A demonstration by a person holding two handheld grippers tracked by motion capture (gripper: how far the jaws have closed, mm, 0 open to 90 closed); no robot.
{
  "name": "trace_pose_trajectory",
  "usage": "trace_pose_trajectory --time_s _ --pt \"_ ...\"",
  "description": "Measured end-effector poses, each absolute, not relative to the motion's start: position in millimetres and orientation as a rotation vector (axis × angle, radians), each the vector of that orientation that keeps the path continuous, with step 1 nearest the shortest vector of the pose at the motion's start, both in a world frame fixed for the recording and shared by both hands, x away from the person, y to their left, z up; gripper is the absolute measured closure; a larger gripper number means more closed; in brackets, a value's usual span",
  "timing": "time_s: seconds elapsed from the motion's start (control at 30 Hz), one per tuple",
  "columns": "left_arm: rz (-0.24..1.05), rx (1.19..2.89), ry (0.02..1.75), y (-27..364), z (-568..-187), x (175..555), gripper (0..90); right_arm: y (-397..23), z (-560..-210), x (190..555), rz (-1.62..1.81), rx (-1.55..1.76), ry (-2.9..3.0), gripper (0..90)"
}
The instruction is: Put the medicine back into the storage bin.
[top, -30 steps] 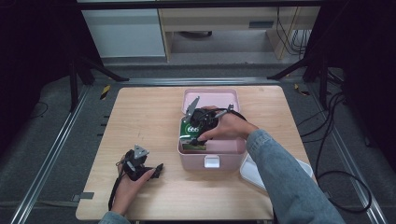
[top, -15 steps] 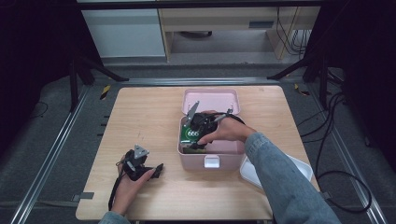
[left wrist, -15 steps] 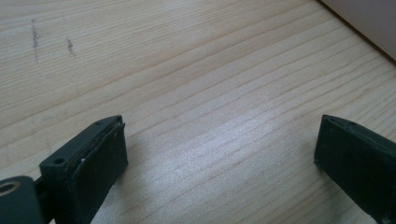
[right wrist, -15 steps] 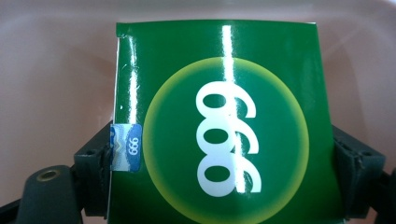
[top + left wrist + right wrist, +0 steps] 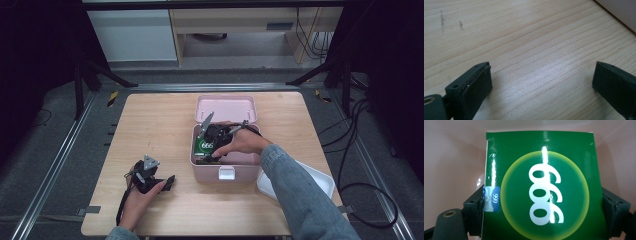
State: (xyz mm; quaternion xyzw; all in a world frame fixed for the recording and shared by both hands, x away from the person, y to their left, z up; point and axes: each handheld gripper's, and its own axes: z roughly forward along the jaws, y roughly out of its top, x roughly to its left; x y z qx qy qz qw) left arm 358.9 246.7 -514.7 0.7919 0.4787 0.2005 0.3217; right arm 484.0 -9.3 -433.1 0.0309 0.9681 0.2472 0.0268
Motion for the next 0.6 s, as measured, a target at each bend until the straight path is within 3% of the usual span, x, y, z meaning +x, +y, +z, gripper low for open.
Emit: trace_pose_trajectory --time_s 0.6 --pt "0.527 2.079 1.257 246.6 -514.7 359.0 1.7 -7.0 -448.4 480.5 0.743 0.107 3.015 16.2"
